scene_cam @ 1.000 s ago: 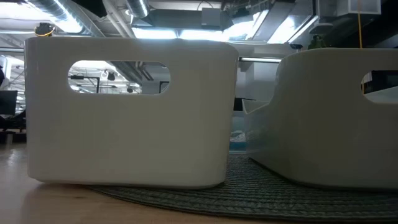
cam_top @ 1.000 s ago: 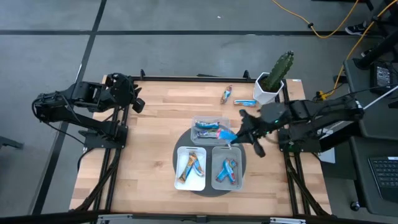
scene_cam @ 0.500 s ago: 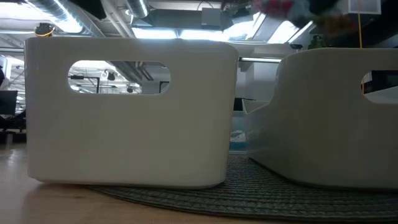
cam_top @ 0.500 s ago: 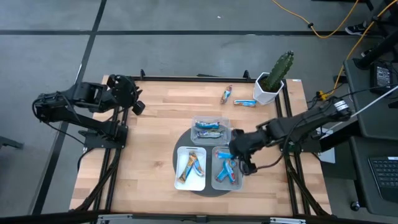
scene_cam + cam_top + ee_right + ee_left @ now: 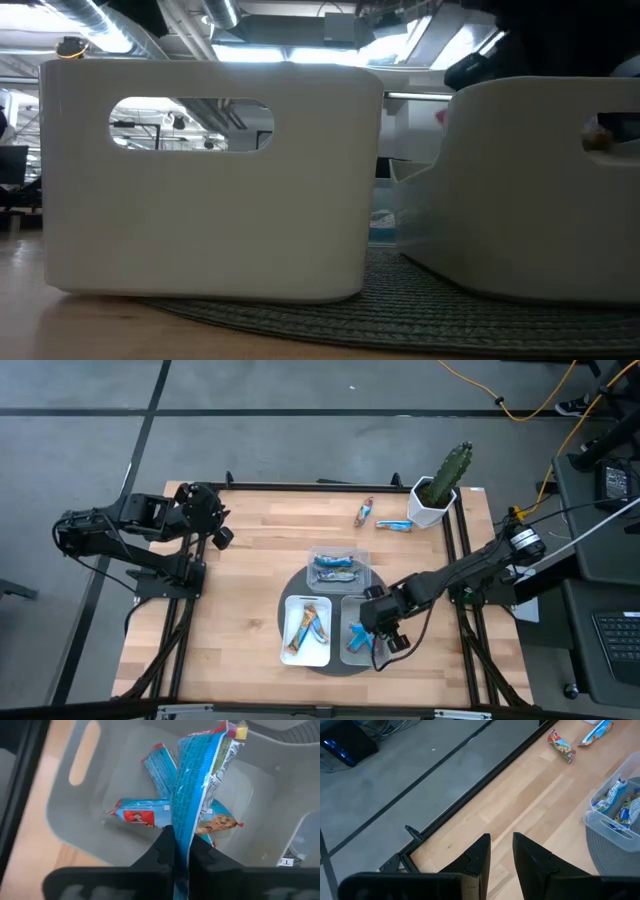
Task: Pick and place Granola Bars by type
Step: Put the red chocolate chip into the grey bin, then put the red chocolate chip in the grey bin
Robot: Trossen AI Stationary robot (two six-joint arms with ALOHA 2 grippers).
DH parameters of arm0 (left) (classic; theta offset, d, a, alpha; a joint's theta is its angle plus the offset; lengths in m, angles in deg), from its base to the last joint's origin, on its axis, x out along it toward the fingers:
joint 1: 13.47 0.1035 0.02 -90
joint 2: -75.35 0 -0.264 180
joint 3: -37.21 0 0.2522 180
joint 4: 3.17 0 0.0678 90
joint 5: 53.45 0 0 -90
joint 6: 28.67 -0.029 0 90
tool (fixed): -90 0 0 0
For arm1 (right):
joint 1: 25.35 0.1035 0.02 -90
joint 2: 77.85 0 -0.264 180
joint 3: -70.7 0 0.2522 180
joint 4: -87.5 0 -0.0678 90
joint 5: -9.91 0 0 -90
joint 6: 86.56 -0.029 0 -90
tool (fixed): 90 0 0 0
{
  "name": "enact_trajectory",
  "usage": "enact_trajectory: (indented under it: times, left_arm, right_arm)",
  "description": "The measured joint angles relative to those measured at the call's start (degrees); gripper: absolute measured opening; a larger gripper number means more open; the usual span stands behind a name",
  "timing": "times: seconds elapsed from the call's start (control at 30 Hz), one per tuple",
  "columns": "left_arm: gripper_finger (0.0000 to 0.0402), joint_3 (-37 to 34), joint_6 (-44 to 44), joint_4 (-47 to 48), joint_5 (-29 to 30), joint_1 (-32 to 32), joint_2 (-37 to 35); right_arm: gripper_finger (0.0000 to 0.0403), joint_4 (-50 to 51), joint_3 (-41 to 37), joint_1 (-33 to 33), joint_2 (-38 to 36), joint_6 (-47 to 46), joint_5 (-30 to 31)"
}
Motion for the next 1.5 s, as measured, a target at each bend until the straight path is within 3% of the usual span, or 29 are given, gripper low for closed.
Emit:
enact_trajectory:
  times: [0.57, 0.87, 1.0, 1.2, 1.5]
  left_arm:
    - [0.0074, 0.0, -0.6, 0.0, -0.6, 0.0, 0.1]
    - [0.0074, -0.1, -0.5, 0.0, -1.0, 0.0, 0.1]
    - [0.0074, -0.1, -0.3, 0.0, -0.8, 0.0, 0.1]
    - [0.0074, -0.1, 0.2, 0.0, -0.6, 0.0, 0.1]
    - [0.0074, -0.1, 1.7, 0.0, -0.5, 0.0, 0.1]
  right_arm:
    - [0.0131, -1.4, 1.2, -0.7, 0.9, -0.7, 0.4]
    - [0.0197, 17.2, 10.8, -6.3, -0.8, -8.0, 17.4]
    - [0.0207, 22.8, 16.7, -9.4, -0.8, -7.7, 21.1]
    - [0.0210, 26.5, 24.9, -14.3, -0.8, -3.1, 22.3]
    - [0.0210, 31.3, 34.5, -21.9, -0.8, 15.6, 20.7]
